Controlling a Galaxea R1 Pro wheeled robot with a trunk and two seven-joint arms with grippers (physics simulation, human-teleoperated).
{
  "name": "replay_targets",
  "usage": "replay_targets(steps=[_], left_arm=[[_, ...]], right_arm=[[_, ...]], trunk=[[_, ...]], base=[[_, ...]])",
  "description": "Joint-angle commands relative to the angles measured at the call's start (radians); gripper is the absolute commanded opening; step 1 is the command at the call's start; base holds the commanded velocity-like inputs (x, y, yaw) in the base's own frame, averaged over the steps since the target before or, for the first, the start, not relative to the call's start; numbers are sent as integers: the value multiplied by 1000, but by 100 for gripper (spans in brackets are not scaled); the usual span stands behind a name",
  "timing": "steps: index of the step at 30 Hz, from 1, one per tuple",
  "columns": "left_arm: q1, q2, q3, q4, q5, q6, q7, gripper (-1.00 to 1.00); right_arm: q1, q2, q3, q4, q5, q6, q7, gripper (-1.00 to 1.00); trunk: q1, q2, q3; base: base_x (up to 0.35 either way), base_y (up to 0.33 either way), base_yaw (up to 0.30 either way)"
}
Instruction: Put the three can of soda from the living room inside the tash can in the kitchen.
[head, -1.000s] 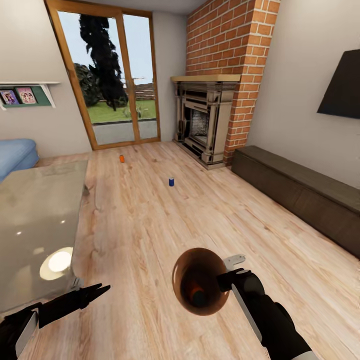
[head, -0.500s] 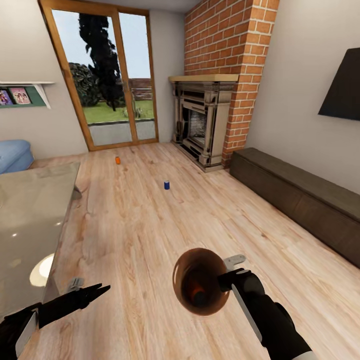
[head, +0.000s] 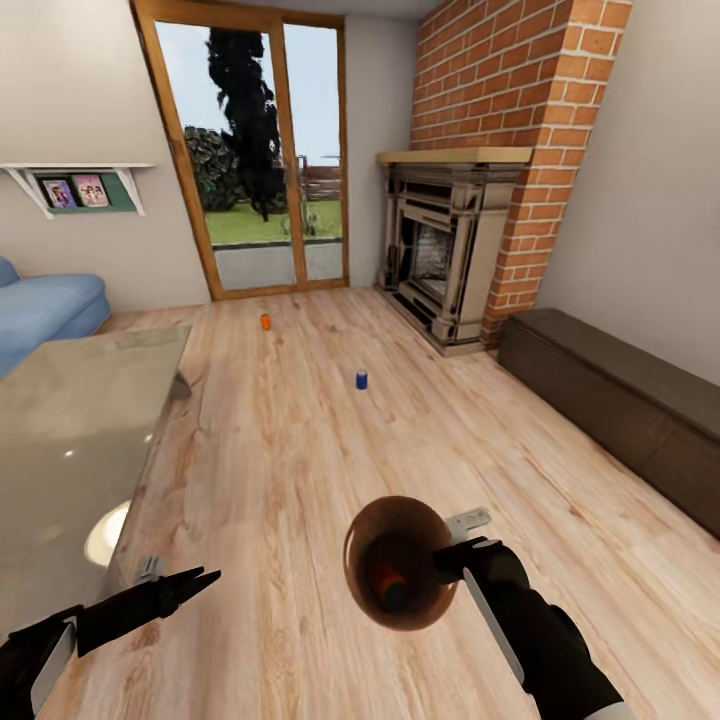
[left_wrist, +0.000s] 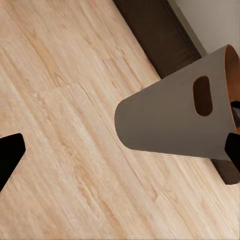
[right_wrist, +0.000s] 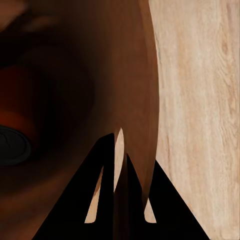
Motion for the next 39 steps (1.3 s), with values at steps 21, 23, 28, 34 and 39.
replay_targets(steps=[21,23,28,34,39], left_arm=[[0,3,1,1,0,-1,-1,100],[0,3,2,1,0,-2,-1,100],[0,3,0,29,1,-3,-2,100],[0,3,0,41,1,-6,-2,100],[0,3,0,43,1,-6,-2,100]], right_arm=[[0,0,-1,0,5,0,5,-100],[0,0,-1,0,5,0,5,-100],[-1,0,-1,0,5,0,5,-100],[-1,0,-1,0,5,0,5,-100],[0,0,-1,0,5,0,5,-100]], trunk=[[0,0,0],[0,0,0],[0,0,0],[0,0,0],[0,0,0]], base=[[312,-39,-220],[320,194,-297],[317,205,-219],[315,211,-41],[315,212,-7]])
